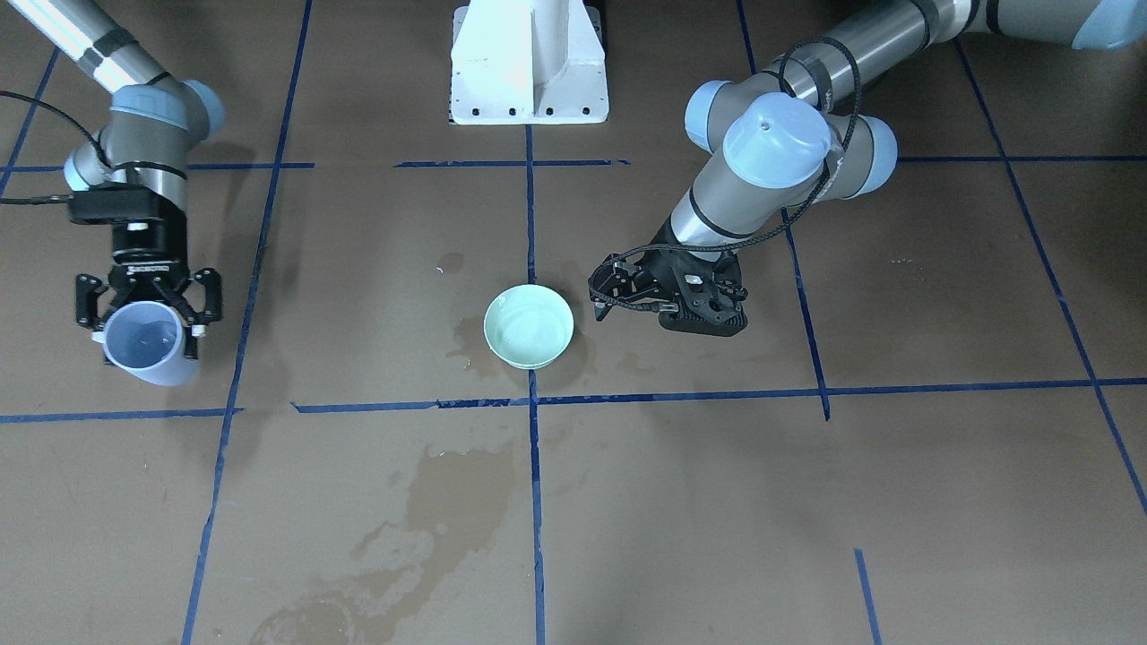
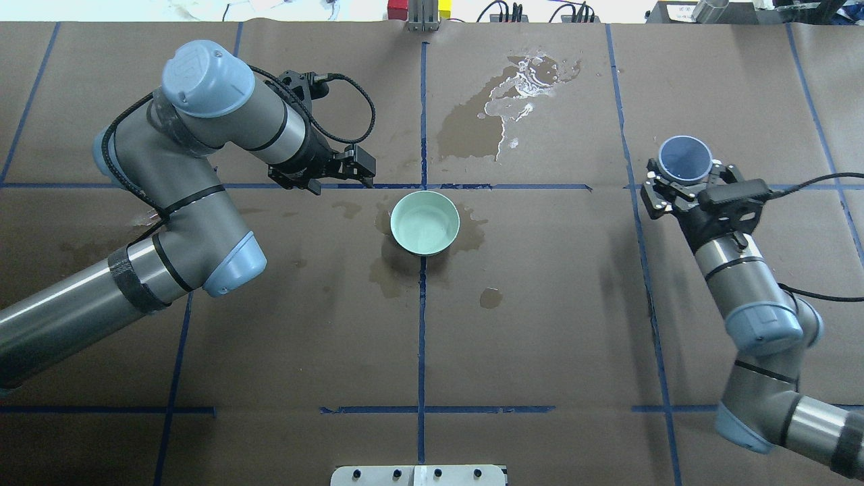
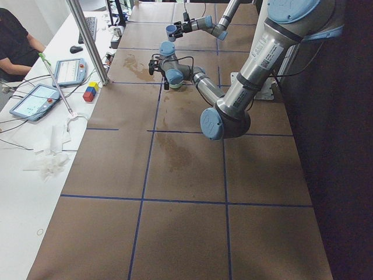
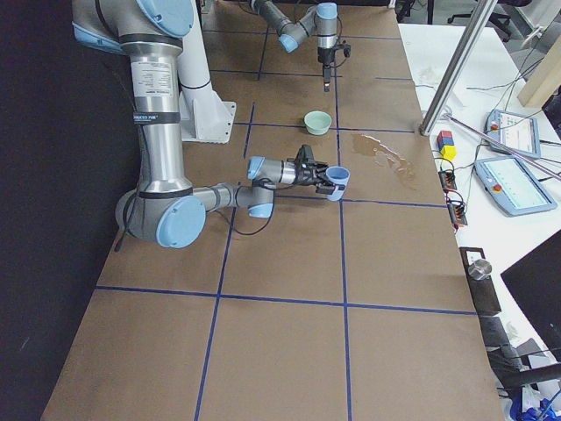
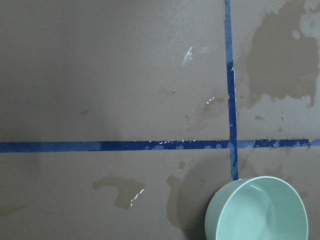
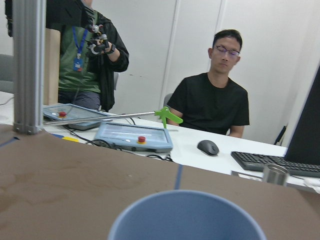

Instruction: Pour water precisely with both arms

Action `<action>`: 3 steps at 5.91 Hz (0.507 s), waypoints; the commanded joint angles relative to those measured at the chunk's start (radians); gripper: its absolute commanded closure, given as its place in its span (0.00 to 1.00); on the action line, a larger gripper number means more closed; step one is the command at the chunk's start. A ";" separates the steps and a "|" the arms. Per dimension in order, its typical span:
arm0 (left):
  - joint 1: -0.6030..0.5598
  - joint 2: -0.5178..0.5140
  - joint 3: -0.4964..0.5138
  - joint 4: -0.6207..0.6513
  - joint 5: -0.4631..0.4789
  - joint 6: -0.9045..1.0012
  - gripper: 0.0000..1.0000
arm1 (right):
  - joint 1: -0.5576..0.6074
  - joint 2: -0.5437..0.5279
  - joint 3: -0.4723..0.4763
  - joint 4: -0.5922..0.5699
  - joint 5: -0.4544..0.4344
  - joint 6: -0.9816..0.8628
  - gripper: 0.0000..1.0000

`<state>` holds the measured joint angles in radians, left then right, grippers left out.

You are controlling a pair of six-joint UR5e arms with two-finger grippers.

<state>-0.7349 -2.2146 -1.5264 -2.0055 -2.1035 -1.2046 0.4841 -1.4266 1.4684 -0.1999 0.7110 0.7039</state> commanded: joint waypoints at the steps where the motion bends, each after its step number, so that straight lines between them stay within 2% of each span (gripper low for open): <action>1: -0.010 0.022 -0.020 -0.003 -0.001 0.000 0.01 | -0.022 0.159 0.021 -0.143 -0.005 -0.029 0.79; 2: -0.017 0.032 -0.020 -0.004 -0.001 0.000 0.01 | -0.083 0.193 0.015 -0.154 -0.004 -0.109 0.79; 3: -0.029 0.033 -0.021 -0.006 -0.001 0.000 0.01 | -0.103 0.280 0.010 -0.203 -0.005 -0.244 0.80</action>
<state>-0.7540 -2.1851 -1.5460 -2.0096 -2.1046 -1.2042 0.4083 -1.2162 1.4824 -0.3642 0.7069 0.5663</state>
